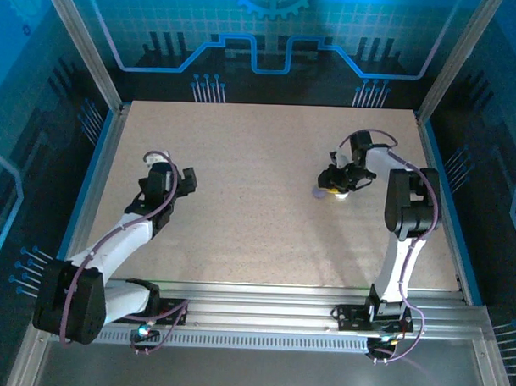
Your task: Insert wireless bluetooth earbuds into charging case
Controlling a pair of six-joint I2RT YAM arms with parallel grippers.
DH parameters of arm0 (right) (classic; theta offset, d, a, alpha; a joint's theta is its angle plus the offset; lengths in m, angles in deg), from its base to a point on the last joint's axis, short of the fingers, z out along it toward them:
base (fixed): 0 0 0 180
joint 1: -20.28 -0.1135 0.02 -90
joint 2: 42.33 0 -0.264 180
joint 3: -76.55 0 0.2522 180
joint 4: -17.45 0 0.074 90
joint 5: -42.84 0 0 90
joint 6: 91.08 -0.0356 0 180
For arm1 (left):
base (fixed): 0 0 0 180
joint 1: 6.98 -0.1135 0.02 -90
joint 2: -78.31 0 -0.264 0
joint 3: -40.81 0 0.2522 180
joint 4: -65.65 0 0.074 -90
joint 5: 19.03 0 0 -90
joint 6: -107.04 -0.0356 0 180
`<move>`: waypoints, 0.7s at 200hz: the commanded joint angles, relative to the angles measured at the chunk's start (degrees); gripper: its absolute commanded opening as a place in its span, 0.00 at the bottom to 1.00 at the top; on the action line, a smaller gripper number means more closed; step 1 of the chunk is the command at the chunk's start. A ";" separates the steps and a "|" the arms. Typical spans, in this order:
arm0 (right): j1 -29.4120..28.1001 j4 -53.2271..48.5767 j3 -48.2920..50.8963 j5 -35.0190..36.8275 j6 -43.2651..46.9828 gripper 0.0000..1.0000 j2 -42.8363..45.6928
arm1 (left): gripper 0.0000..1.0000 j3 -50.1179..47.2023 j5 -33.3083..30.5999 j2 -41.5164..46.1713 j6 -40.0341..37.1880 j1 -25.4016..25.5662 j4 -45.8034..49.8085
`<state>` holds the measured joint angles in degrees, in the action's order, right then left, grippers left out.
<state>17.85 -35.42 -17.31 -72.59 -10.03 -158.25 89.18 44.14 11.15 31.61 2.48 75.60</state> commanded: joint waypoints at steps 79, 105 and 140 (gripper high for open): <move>2.80 12.56 11.58 17.21 -0.29 0.50 20.42 | 0.99 -9.52 -2.83 -10.91 -8.81 -5.16 -29.32; 2.88 24.44 23.90 24.81 -0.11 0.70 27.79 | 0.99 -9.59 0.01 -13.89 -9.71 -6.10 -35.70; 2.88 40.53 39.31 32.05 0.28 1.00 34.54 | 0.99 -15.42 8.38 -17.62 -13.43 -5.94 -50.02</move>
<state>20.10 -10.05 13.93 -48.59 -10.10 -127.47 79.04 44.95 -4.94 21.73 -3.23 39.51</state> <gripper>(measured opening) 0.988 0.990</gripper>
